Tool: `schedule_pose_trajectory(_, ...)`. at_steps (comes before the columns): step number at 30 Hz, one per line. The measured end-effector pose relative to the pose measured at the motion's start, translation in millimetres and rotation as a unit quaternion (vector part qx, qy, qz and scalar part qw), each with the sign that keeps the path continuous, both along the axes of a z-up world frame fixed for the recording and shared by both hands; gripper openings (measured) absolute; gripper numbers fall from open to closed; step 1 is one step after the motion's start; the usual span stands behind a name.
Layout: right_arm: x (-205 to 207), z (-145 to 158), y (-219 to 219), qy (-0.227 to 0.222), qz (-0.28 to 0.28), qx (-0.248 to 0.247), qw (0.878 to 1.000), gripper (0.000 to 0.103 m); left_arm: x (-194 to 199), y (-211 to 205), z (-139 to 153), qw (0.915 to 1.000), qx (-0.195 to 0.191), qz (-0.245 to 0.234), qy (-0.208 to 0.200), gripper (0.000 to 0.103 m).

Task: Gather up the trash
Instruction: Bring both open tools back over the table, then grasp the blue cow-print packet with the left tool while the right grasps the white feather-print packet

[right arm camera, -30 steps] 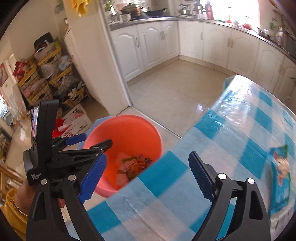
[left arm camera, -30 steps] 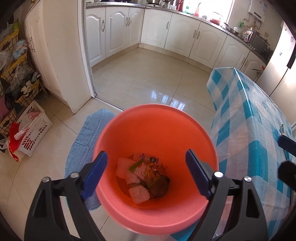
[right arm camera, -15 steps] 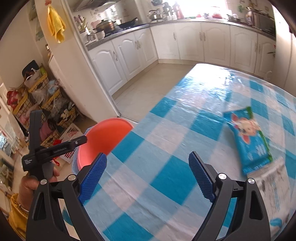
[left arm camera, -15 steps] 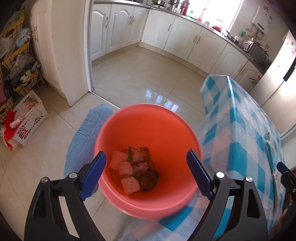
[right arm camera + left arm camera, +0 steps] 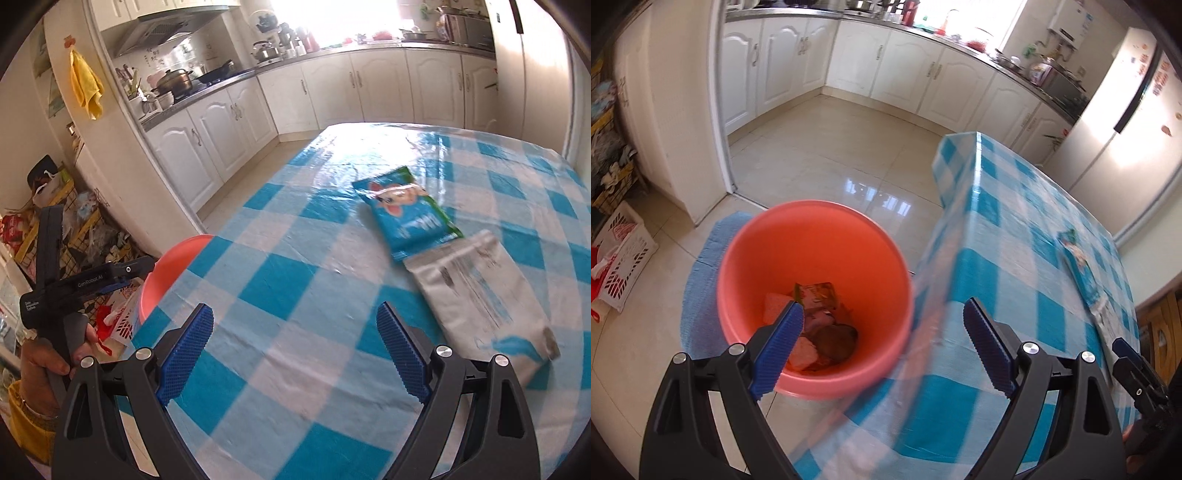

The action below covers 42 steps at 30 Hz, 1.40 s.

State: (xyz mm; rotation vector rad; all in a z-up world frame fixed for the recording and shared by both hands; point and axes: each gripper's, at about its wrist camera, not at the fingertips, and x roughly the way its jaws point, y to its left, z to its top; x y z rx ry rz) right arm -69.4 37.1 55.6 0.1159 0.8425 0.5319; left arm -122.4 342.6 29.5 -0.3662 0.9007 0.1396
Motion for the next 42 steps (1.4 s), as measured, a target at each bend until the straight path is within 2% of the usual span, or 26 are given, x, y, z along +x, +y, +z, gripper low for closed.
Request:
schedule_pose_trajectory(9, -26.7, 1.4, -51.8, -0.005, -0.043, 0.006, 0.999, 0.089, -7.6, -43.9, 9.4, 0.9989, 0.006, -0.047, 0.005, 0.089)
schedule_pose_trajectory(21, -48.0, -1.6, -129.0, 0.004, -0.105, 0.047, 0.993, 0.09, -7.2, -103.6, 20.2, 0.9938, 0.034, -0.103, 0.026, 0.089)
schedule_pose_trajectory(26, -47.1, -10.0, -144.2, 0.005, -0.103, 0.028, 0.994, 0.09, 2.5, -128.4, 24.2, 0.9913, 0.039, -0.12, 0.036, 0.089)
schedule_pose_trajectory(32, -30.1, -16.6, -147.7, 0.009, -0.075, 0.001, 0.997, 0.09, 25.1, -155.1, 20.1, 0.9894, 0.016, -0.13, 0.062, 0.089)
schedule_pose_trajectory(42, 7.2, -18.9, -130.2, 0.008, -0.016, -0.044, 0.999, 0.09, 90.3, -211.5, 20.7, 0.9882, -0.011, -0.143, 0.055, 0.089)
